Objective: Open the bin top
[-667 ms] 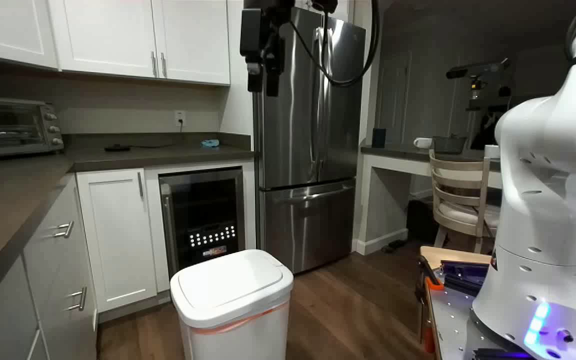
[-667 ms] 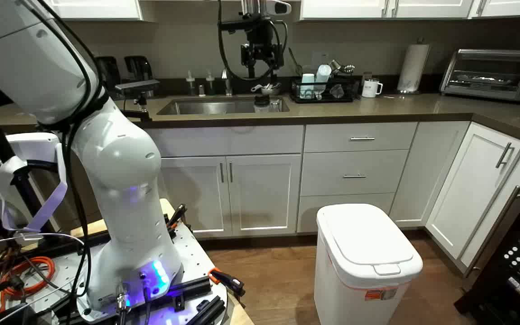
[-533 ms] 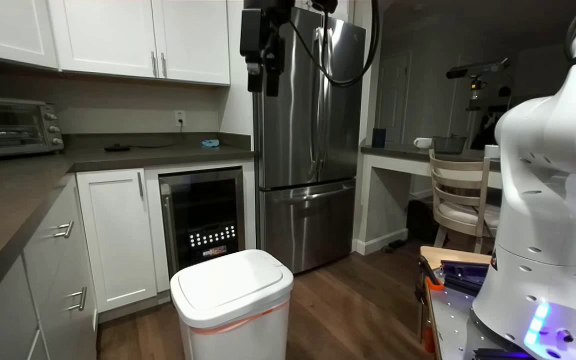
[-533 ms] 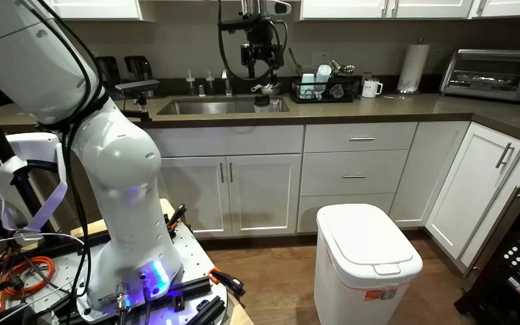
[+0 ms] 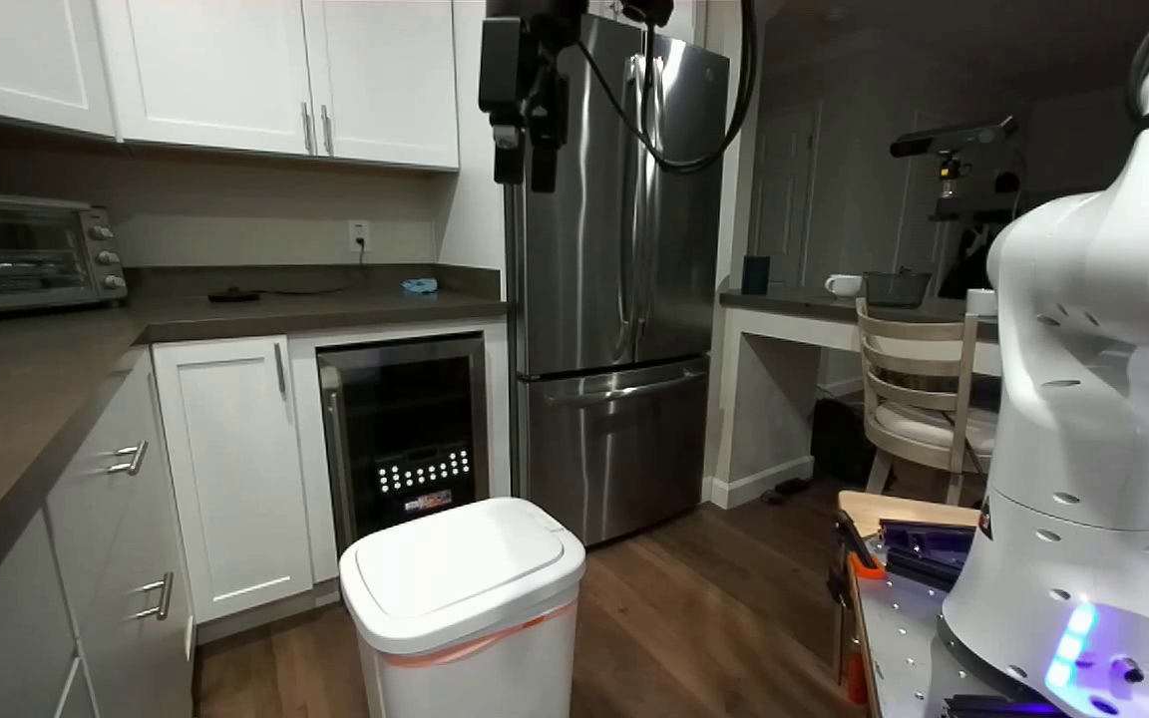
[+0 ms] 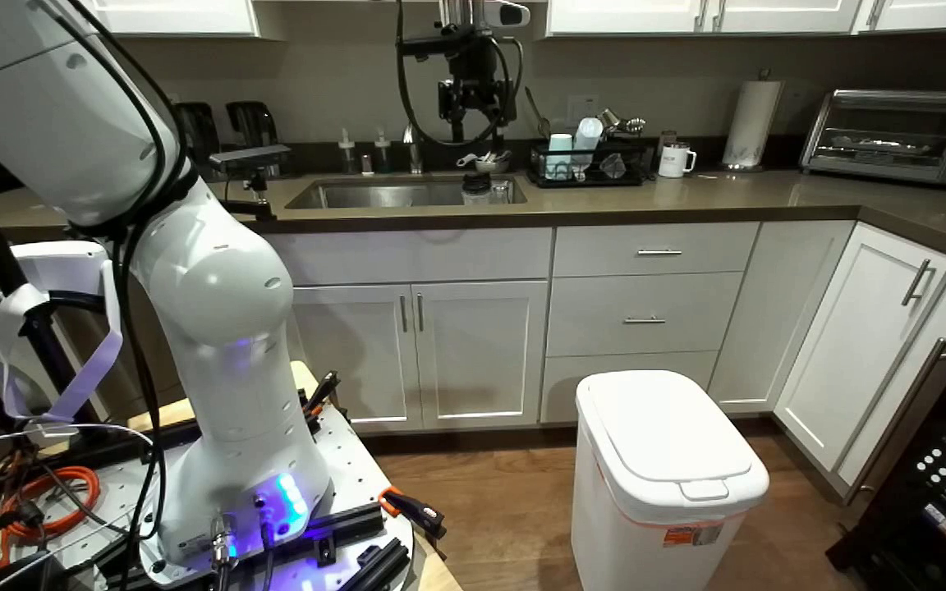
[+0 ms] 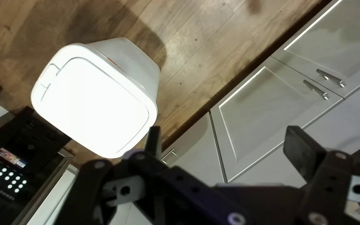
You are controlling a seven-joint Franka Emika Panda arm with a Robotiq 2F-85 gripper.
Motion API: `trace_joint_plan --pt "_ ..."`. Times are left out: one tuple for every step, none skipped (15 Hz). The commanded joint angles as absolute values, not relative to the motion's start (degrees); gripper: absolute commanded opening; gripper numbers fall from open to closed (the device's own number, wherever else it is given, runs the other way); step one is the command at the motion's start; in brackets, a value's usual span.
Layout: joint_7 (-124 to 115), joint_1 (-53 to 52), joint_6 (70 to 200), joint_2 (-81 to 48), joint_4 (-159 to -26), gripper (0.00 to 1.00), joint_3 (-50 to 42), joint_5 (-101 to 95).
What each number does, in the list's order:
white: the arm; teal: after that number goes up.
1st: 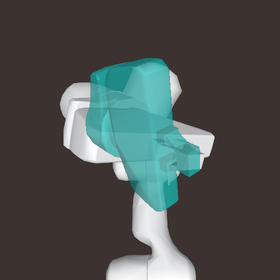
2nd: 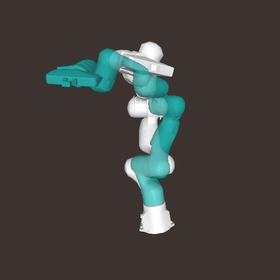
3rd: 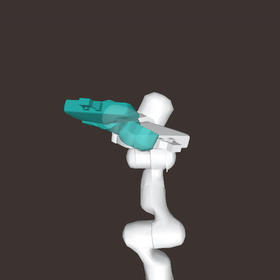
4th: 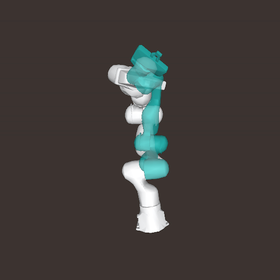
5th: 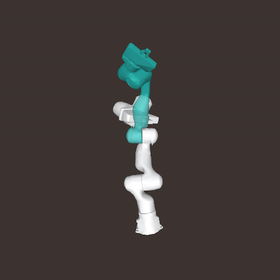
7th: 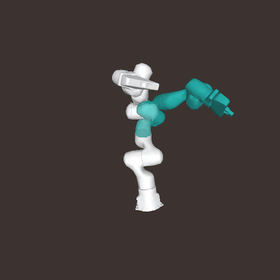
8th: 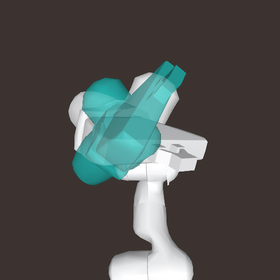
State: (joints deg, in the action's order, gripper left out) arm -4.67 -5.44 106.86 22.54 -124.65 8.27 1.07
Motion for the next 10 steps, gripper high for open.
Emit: trace_joint_plan --pt "-4.8 -5.7 106.7 22.5 -124.5 1.0 8.0 1.0" --pt "-4.8 -5.7 106.7 22.5 -124.5 1.0 8.0 1.0" --pt "-4.7 -5.5 107.5 22.0 -124.8 1.0 7.9 0.8" --pt "-4.2 -5.0 108.8 20.3 -125.0 1.0 7.3 0.3" --pt "-3.8 -4.6 109.9 19.1 -125.1 1.0 6.9 -0.1" --pt "-3.3 -4.0 111.9 16.8 -125.1 1.0 6.0 -0.5" --pt "-3.0 -3.5 113.8 15.0 -125.1 1.0 5.3 -1.0" --pt "-2.6 -2.8 116.5 12.0 -124.8 1.0 4.3 -1.3" --pt "-1.8 -2.1 118.5 8.9 -123.9 1.0 3.3 -1.5" --pt "-1.5 -1.5 121.4 5.8 -123.3 1.0 2.3 -1.7"
